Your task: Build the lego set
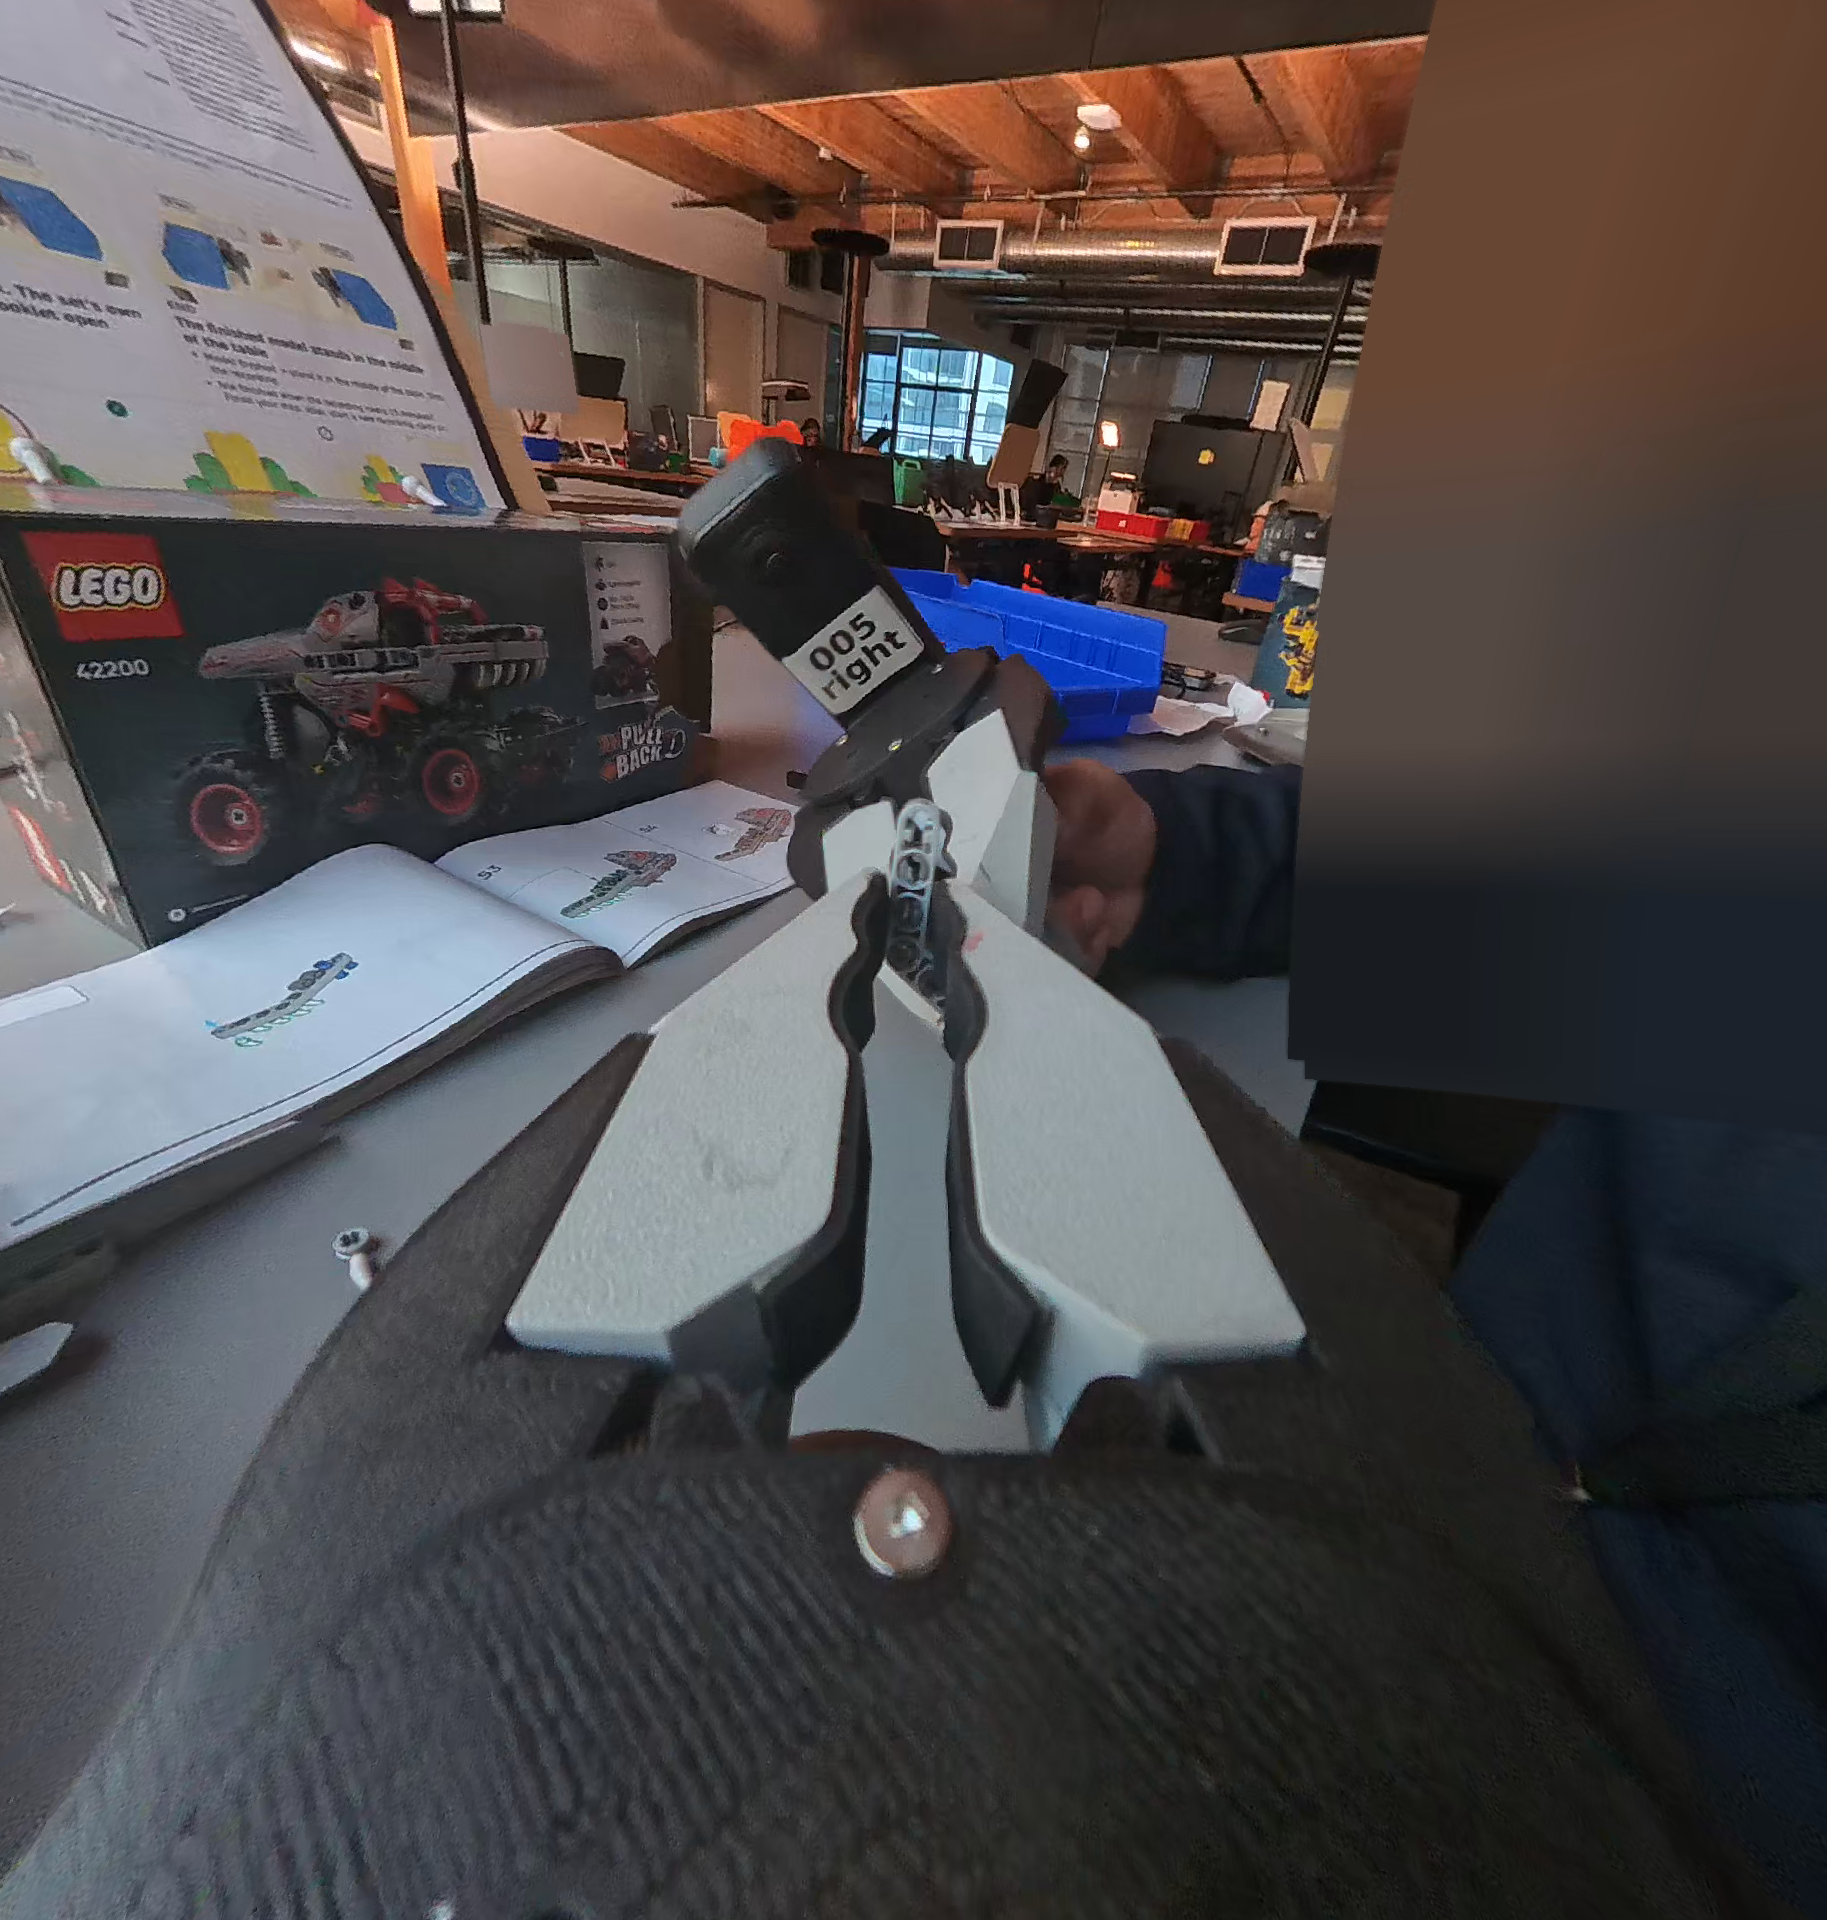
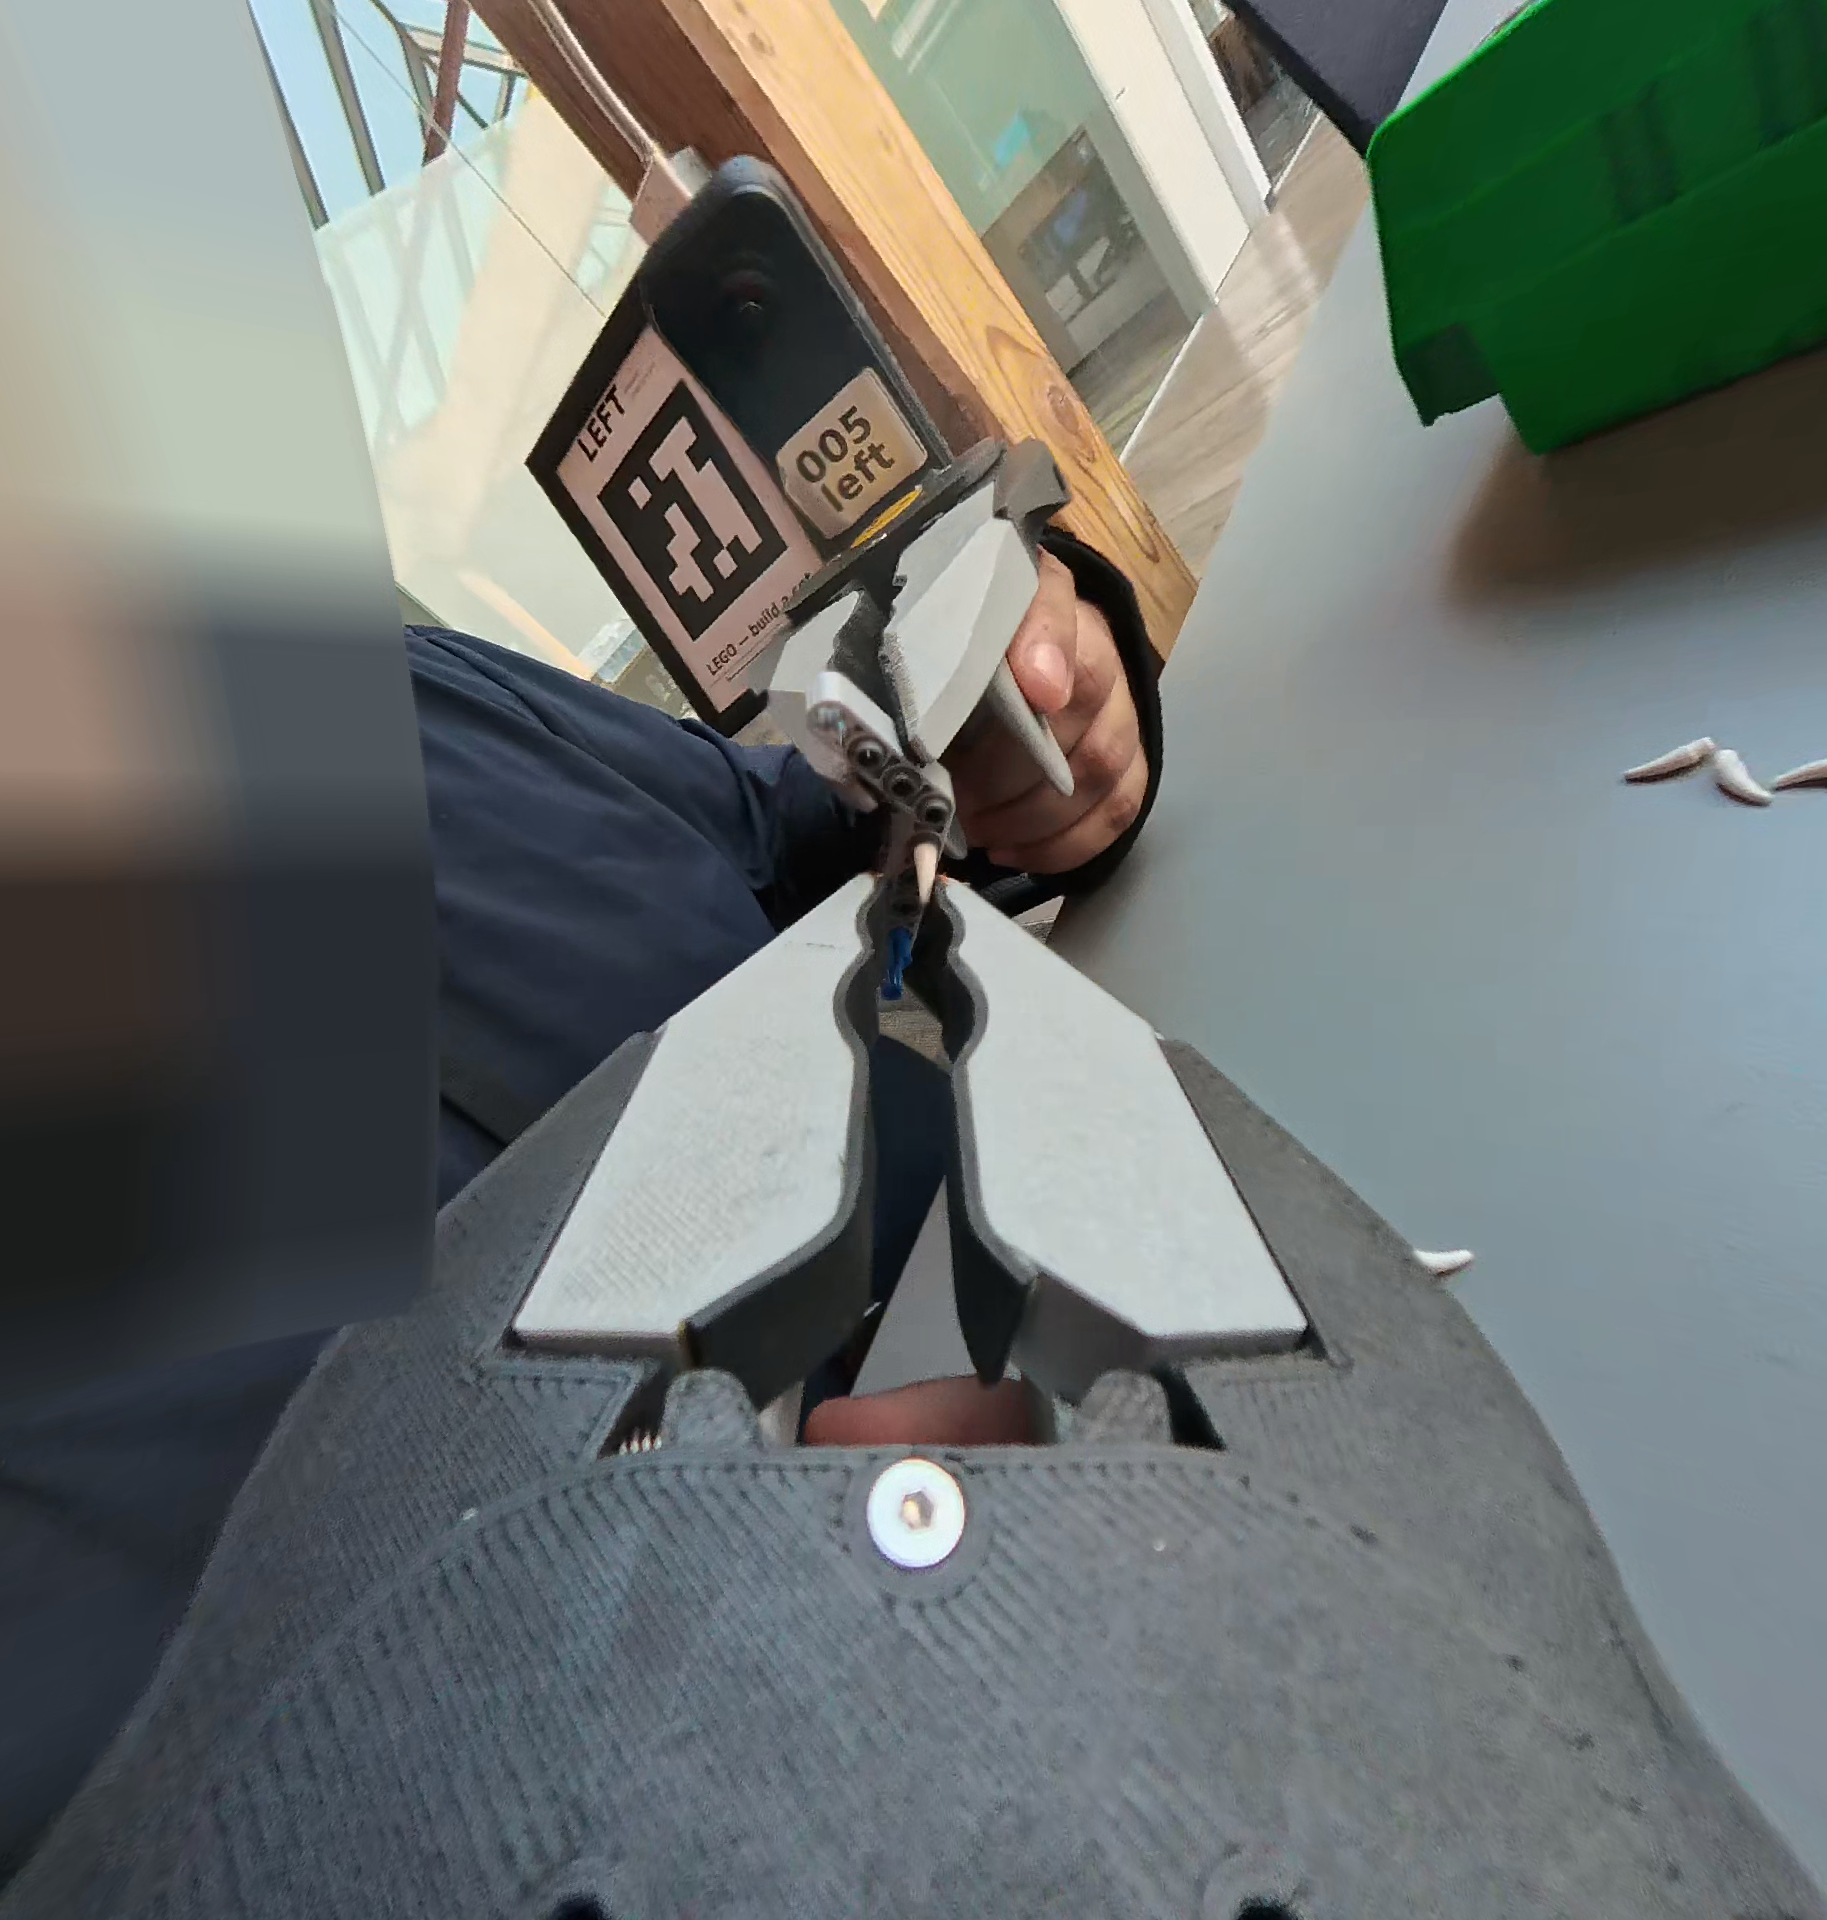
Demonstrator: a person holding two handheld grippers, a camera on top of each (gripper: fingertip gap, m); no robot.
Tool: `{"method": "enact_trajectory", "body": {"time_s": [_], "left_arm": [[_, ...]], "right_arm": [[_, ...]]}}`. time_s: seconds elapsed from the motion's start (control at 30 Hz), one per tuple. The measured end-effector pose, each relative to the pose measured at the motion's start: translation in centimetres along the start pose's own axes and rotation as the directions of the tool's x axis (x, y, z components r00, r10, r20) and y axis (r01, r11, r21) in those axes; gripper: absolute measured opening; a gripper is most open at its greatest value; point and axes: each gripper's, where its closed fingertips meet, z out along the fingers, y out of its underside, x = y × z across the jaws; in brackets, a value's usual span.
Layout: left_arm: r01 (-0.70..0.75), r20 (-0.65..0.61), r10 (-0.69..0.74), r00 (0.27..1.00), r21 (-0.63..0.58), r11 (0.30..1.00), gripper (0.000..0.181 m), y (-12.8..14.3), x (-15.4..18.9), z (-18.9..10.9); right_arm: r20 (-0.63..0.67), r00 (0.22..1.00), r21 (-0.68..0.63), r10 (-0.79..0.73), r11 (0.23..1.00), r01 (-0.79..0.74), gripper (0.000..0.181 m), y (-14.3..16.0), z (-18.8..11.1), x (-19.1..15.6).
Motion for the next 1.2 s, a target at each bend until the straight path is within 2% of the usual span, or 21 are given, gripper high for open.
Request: {"method": "enact_trajectory", "body": {"time_s": [0.23,0.37,0.43,0.53,0.63,0.7,0.83,1.0,1.1,1.2], "left_arm": [[-0.036,-0.005,0.036,0.999,0.015,0.999,0.005,-0.2,0.3,-0.2],[-0.041,0.01,0.041,0.999,0.017,0.999,0.005,-0.2,0.3,-0.1],[0.007,0.025,-0.008,1.0,0.009,1.0,0.007,-0.1,-0.1,-0.3],[0.16,0.019,-0.16,0.987,-0.019,0.987,0.01,0.5,-0.5,-0.9],[0.261,-0.007,-0.262,0.965,-0.068,0.963,0.018,1.5,-0.5,-1.0],[0.28,-0.018,-0.282,0.959,-0.092,0.956,0.022,1.9,-0.3,-0.8],[0.265,-0.052,-0.272,0.961,-0.112,0.958,0.008,2.0,0.2,-0.6],[0.264,-0.078,-0.276,0.958,-0.135,0.955,0.006,2.2,0.6,-0.9],[0.222,-0.06,-0.237,0.97,-0.192,0.956,0.005,3.0,0.8,-0.8],[0.206,-0.026,-0.221,0.975,-0.267,0.941,0.005,4.1,0.4,-0.9]], "right_arm": [[0.03,0.999,0.018,0.015,1.0,-0.016,0.008,-0.2,0.4,-0.5],[-0.05,0.997,-0.005,-0.058,0.998,0.058,0.005,-0.2,0.3,0.0],[-0.115,0.987,-0.005,-0.111,0.994,0.112,0.004,-0.4,0.0,0.5],[-0.187,0.966,-0.014,-0.178,0.984,0.179,0.003,-0.8,-0.5,1.0],[-0.216,0.952,-0.044,-0.216,0.976,0.212,0.004,-0.6,-0.4,1.1],[-0.234,0.941,-0.077,-0.245,0.969,0.233,0.004,-0.2,-0.1,1.2],[-0.256,0.921,-0.124,-0.293,0.955,0.269,0.004,0.2,0.2,1.2],[-0.228,0.928,-0.127,-0.293,0.954,0.27,0.004,0.4,0.1,0.7],[-0.26,0.888,-0.258,-0.38,0.913,0.316,0.003,1.4,-1.4,1.8],[-0.361,0.753,-0.432,-0.549,0.815,0.387,0.011,2.1,-5.5,4.8]]}}
